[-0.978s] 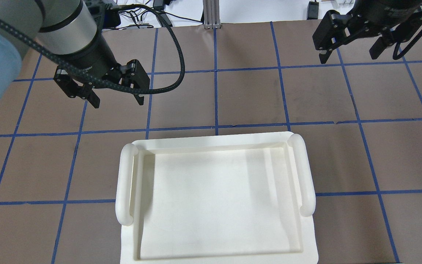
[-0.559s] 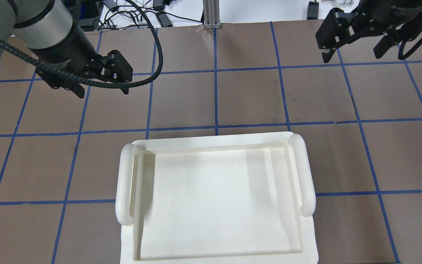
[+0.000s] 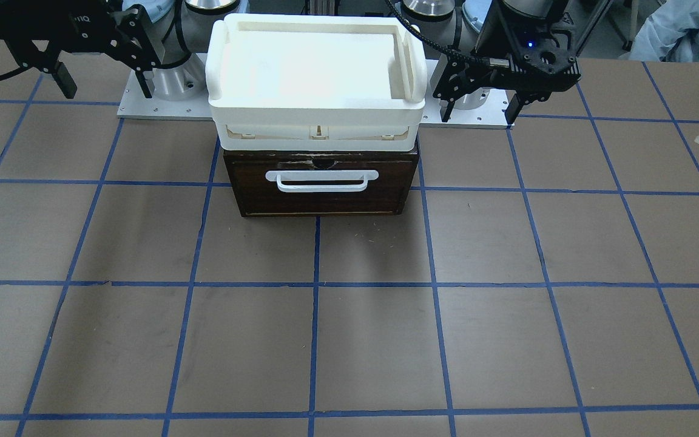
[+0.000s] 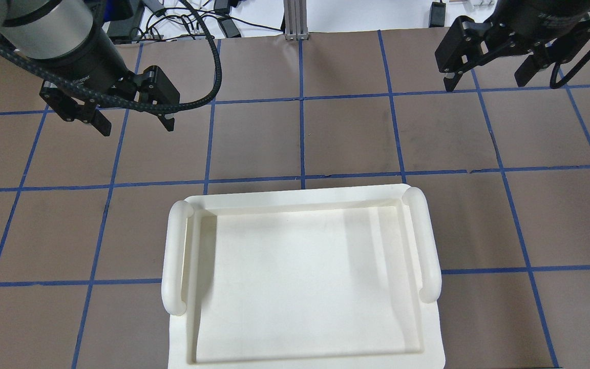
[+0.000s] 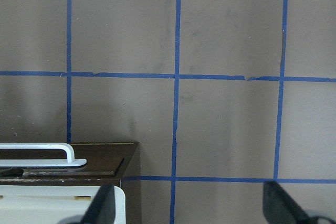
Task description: Put scissors in drawer and close it
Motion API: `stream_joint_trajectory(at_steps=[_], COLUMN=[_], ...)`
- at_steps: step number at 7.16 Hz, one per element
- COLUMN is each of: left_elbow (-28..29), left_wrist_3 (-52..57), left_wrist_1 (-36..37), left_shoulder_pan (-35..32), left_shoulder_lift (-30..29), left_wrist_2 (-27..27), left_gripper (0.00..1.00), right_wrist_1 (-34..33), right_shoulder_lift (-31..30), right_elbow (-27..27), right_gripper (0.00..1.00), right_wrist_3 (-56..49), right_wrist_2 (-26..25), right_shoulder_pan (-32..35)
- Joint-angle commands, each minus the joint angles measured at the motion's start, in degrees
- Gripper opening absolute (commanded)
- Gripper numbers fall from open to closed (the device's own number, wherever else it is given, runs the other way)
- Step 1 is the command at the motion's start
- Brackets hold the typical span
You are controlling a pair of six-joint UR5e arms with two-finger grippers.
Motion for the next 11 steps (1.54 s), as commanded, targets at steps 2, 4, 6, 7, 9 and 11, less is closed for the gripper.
stream_joint_trajectory(at_steps=[2,4,6,7,9,11], left_elbow=[1.02,0.93,0.32,0.14,0.14,0.14], left_wrist_3=[-0.02,-0.11,0.06,0.06,0.06,0.06], left_wrist_1=[-1.44,-1.35,-0.83,-0.91,-0.91,-0.91], left_shoulder_pan=[-0.07,-0.07,-0.07,0.02,-0.07,-0.07], left_shoulder_lift=[-0.33,-0.42,-0.86,-0.86,-0.77,-0.77], left_wrist_2=[-0.05,-0.23,-0.14,-0.23,-0.23,-0.23], left_gripper=[1.0,1.0,1.0,1.0,1.0,1.0], right_wrist_1=[0.02,0.28,0.2,0.2,0.11,0.02], right_shoulder_lift=[-0.31,-0.22,-0.04,0.04,-0.04,-0.04], right_elbow=[0.53,0.71,0.71,0.88,1.15,1.15], right_gripper=[1.0,1.0,1.0,1.0,1.0,1.0], right_wrist_3=[0.02,0.1,0.1,0.1,0.02,0.1], right_wrist_2=[-0.76,0.03,-0.06,0.12,0.12,0.12], right_shoulder_pan=[-0.13,-0.13,-0.22,-0.22,-0.22,-0.31])
